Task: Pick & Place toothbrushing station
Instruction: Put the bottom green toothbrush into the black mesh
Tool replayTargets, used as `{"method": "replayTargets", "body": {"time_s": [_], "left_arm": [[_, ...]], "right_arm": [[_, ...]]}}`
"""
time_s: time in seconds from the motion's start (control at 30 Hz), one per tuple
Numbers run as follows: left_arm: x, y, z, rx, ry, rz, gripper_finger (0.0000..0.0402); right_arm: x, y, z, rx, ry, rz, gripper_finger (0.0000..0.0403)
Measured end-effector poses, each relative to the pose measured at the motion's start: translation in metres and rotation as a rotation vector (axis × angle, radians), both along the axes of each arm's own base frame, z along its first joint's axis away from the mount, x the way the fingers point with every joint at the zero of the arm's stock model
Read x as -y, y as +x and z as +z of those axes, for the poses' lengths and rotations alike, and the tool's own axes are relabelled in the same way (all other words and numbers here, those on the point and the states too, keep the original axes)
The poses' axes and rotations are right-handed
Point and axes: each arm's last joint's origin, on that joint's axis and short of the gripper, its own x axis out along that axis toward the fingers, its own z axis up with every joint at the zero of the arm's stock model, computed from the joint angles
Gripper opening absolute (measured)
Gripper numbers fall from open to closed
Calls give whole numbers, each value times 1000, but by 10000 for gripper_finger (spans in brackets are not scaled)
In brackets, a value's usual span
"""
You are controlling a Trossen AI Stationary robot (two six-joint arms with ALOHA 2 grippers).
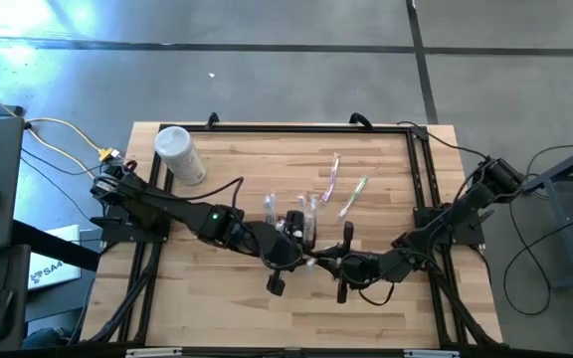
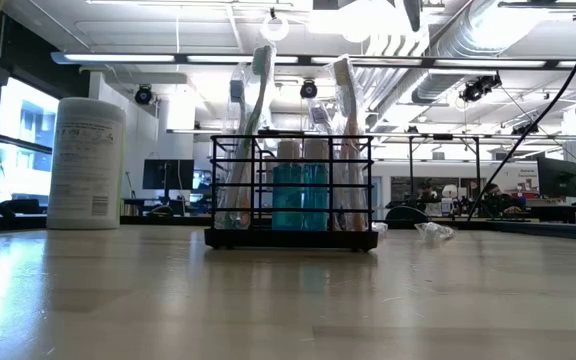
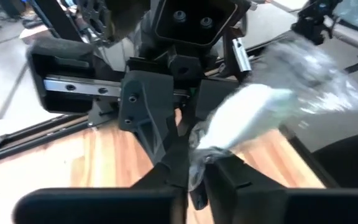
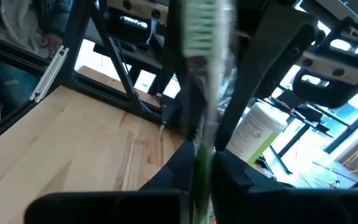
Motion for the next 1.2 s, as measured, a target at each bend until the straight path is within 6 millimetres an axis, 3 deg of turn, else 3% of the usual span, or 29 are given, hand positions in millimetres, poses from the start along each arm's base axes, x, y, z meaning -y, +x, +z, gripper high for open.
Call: {"method": "replayTargets", "body": {"time_s": [0.07,0.7,0.97,1.2], "left_arm": [[-1,0,0,5,14,18,13],[-2,0,-1,-2,34,51,11],[-2,-1,-3,-35,14,55,10],[-5,-6,-3,-94,5,101,10]], "right_arm": [[0,0,0,1,5,-4,17],[0,0,-1,-12,2,1,31],[-4,-3,-2,-19,-23,-3,144],[-7,-14,-1,-4,-60,-258,266]]}}
